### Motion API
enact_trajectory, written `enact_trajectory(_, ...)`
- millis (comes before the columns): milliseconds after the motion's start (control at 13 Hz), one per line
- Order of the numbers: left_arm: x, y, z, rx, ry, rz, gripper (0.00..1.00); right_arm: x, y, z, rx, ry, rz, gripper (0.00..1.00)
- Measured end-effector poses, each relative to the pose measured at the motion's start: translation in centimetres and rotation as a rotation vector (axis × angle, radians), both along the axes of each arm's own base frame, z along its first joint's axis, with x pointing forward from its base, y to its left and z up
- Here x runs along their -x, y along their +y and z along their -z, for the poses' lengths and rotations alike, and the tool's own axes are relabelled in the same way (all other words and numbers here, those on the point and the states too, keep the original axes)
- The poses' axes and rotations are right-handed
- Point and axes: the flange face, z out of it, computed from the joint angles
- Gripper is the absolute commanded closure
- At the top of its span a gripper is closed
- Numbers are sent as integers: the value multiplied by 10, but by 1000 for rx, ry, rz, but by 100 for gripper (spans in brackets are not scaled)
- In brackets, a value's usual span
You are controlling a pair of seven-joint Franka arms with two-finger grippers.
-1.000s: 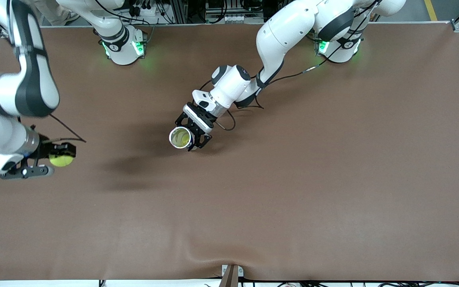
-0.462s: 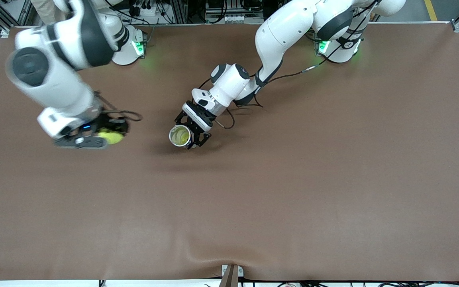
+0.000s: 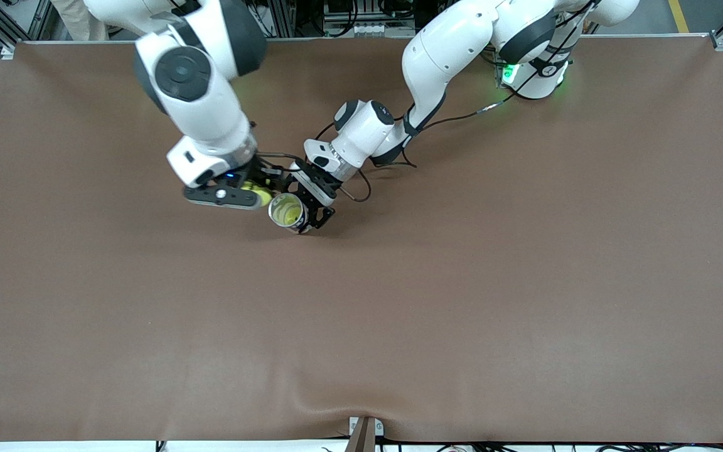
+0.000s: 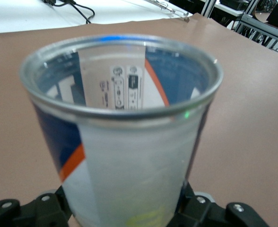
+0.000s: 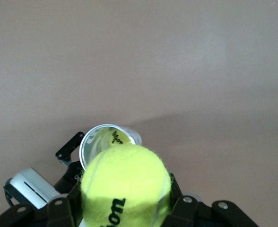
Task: Insert tennis ball vertically with right arm
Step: 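Lift the Wilson ball and carry it over the tube with the right gripper, then lower the Wilson ball into the tube and open the right gripper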
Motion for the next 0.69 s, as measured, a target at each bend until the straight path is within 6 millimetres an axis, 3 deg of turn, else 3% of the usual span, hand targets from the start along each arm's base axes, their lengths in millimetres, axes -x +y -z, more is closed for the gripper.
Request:
enact_trajectory(308, 4, 2, 4, -12, 5, 5, 16, -10, 12, 54, 10, 41, 15, 100)
enact_trajectory(692, 6, 3, 5, -17, 7, 7, 17, -7, 19, 61, 9, 50, 5, 100)
